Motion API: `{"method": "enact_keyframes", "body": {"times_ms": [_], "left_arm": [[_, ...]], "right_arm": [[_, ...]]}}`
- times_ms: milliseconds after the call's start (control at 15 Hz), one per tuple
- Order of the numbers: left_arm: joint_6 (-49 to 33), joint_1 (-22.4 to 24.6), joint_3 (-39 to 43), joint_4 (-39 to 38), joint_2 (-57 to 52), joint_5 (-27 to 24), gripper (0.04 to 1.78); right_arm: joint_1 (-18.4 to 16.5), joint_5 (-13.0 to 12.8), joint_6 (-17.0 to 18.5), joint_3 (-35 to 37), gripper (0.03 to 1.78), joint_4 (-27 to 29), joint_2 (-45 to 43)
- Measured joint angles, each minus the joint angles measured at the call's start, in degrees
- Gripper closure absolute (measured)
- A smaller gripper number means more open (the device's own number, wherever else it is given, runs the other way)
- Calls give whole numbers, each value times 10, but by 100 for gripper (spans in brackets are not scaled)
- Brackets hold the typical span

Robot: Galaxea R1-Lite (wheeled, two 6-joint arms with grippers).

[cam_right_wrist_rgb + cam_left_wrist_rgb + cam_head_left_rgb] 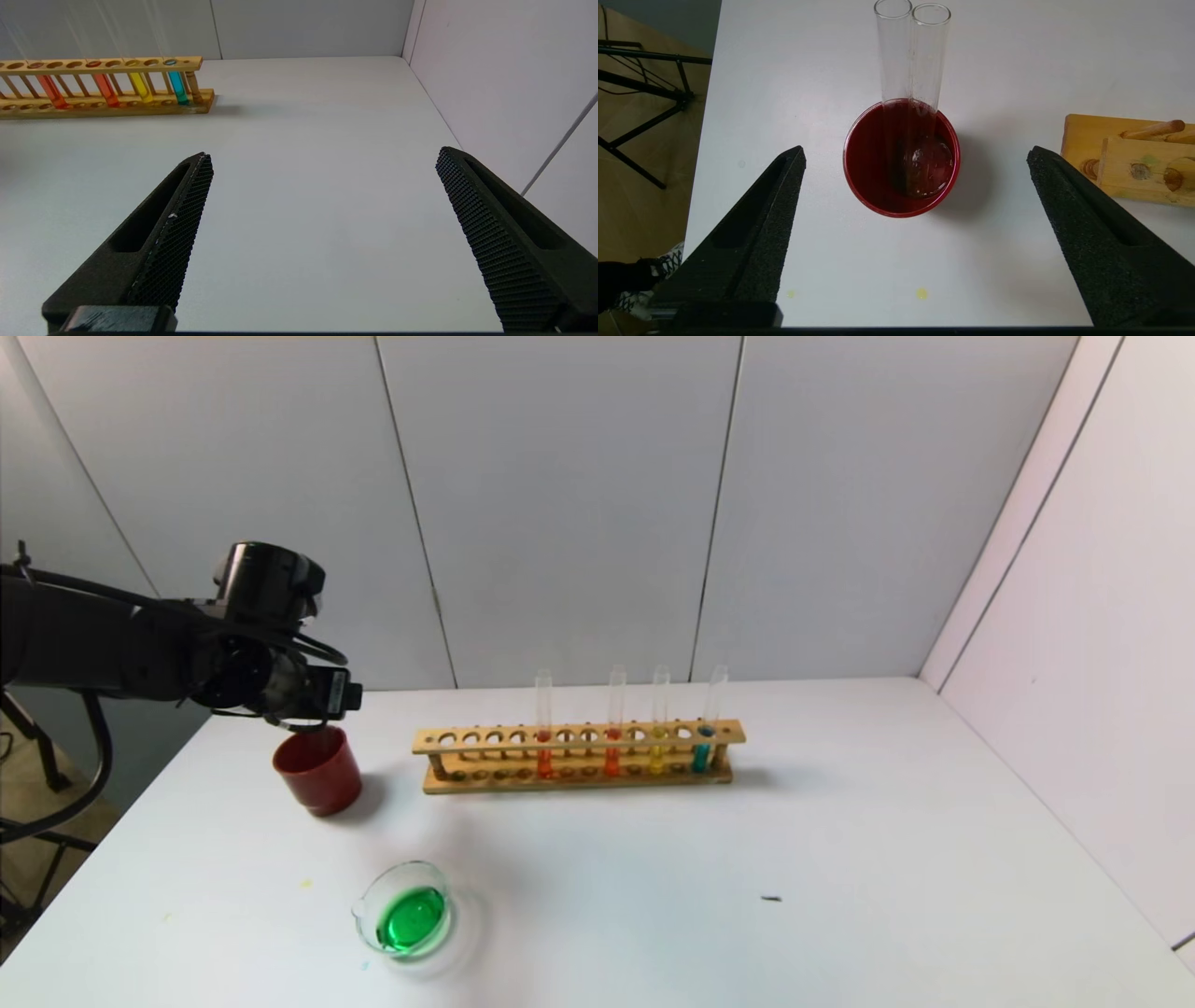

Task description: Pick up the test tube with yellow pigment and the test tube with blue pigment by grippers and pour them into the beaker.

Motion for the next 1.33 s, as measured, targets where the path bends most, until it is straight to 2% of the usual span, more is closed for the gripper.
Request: {"method": "enact_keyframes", "body": {"times_ms": [267, 600, 1133, 1333], "left_arm": [[11, 0, 36, 1, -79, -23, 7], [45, 22, 120, 20, -280, -72, 7], [49, 33, 266, 227, -675, -99, 7], [48, 35, 336, 278, -803, -97, 7]], "right_arm": [[0, 0, 0, 0, 7, 0, 0], [0, 0, 0, 0, 7, 0, 0], [0, 0, 0, 0, 7, 0, 0], [0, 0, 0, 0, 7, 0, 0]]}}
